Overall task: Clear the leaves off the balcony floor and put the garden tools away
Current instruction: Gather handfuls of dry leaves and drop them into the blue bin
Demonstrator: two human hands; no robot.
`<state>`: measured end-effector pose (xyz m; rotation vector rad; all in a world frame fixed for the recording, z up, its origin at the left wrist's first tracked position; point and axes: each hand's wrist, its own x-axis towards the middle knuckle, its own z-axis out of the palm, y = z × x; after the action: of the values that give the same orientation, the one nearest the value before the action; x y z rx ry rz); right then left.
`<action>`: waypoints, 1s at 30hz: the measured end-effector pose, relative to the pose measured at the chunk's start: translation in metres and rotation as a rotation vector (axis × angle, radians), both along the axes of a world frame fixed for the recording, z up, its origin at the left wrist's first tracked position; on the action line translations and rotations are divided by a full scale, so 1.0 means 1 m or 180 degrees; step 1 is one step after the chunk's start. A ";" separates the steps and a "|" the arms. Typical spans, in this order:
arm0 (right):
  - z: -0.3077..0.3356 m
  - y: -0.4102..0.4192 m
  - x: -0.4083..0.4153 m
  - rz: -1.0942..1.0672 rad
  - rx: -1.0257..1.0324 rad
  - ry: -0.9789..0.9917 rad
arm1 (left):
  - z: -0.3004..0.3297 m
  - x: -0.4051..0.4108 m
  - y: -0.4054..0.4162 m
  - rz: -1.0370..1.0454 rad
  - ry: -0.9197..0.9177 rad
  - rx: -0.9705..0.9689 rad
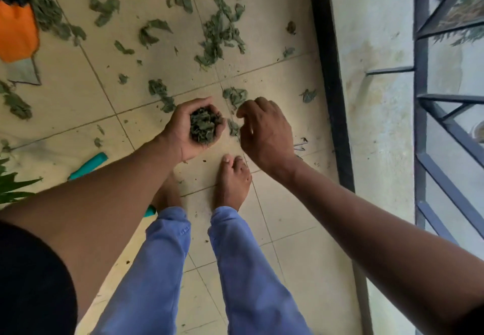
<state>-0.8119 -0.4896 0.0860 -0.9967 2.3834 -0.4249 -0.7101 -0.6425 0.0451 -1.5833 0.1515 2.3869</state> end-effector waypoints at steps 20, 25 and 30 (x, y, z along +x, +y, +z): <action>-0.116 0.127 0.007 0.0909 0.1984 -0.0069 | -0.046 0.018 0.061 -0.0714 -0.0102 0.0278; -0.110 0.165 0.021 0.0956 0.2262 -0.0108 | -0.050 0.012 0.061 -0.0811 0.0005 0.0282; -0.115 0.185 0.037 -0.0004 0.2007 -0.0251 | -0.061 0.007 0.071 -0.0918 0.0064 0.0265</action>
<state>-0.7750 -0.3049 -0.0289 -0.6659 2.2178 0.2772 -0.7033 -0.5718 -0.0159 -1.3958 0.2620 2.1586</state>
